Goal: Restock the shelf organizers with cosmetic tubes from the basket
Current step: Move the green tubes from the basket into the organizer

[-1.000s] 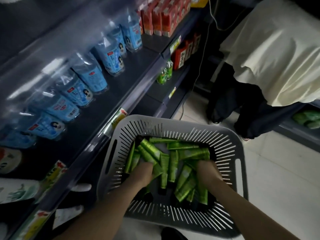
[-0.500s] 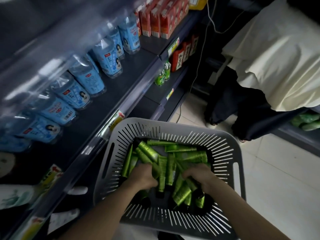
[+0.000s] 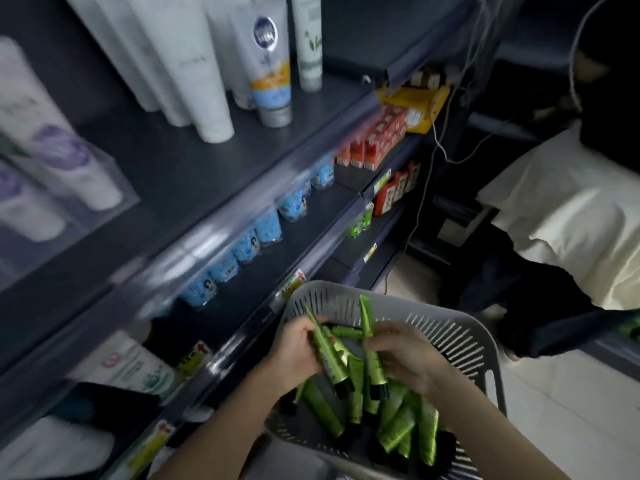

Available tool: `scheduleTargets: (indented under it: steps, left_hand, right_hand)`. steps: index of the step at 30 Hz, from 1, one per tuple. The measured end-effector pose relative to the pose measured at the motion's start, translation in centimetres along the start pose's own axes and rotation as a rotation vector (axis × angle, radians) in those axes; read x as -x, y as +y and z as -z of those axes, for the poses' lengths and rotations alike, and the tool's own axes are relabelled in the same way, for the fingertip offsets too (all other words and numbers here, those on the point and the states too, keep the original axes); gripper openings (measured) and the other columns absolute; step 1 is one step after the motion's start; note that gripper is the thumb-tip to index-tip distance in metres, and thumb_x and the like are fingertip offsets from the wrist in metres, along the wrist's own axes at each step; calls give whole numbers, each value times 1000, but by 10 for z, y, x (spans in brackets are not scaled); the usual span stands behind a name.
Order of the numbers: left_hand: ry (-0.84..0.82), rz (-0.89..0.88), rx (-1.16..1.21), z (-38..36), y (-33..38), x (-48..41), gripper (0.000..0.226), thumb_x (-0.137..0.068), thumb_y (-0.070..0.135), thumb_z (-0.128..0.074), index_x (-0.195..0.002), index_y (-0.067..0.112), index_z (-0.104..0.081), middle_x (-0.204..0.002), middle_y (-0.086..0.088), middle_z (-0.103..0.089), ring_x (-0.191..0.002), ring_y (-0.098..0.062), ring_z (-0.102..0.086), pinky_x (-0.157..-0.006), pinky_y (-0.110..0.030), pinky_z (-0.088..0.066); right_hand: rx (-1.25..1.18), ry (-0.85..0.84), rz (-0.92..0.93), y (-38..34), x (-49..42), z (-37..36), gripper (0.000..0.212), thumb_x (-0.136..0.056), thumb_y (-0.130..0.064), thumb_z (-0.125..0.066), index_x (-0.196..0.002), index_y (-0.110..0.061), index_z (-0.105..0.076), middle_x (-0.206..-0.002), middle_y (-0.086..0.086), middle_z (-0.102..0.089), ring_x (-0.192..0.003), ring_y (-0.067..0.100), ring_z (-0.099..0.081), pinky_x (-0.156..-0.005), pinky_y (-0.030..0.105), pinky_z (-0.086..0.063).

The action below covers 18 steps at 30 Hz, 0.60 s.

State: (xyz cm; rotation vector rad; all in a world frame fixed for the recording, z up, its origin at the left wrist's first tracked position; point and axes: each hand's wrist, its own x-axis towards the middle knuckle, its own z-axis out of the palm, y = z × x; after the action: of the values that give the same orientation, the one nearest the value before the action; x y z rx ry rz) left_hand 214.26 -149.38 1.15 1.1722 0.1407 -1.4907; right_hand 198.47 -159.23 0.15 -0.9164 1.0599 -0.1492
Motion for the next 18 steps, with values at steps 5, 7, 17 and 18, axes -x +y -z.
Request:
scheduleTargets:
  steps: [5,7,17,18]
  left_hand:
    - [25,-234,-135,-10,43,58,21,-96,18,-40,-94,2,-52,-63,-11,-51,-52,-20,-50,-50,-29,-44]
    - [-15,-352,-254,-8,62,88,22,-98,19,-43,-91,1,-53,-65,-11,-55,-53,-18,-52,-48,-26,-45]
    - [79,-881,-389,35,128,256,22,-99,23,-45,-98,4,-56,-73,-10,-68,-55,-18,-59,-52,-25,-50]
    - [93,-916,-381,39,132,269,22,-99,24,-46,-100,5,-57,-74,-10,-68,-56,-19,-59,-52,-26,-51]
  right_hand:
    - [46,-65,227,-58,45,-41,28,-75,6,-67,-101,-3,-63,-82,10,-66,-70,22,-64,-59,31,-50]
    - [45,-79,292,-77,65,-62,30,-76,7,-68,-102,-4,-60,-82,8,-63,-66,19,-62,-51,28,-48]
    - [140,-323,634,-121,159,-202,23,-75,4,-70,-95,-7,-66,-67,-1,-57,-57,12,-55,-50,22,-42]
    - [149,-329,665,-123,165,-214,22,-75,2,-71,-94,-7,-66,-68,0,-57,-58,14,-55,-52,23,-42]
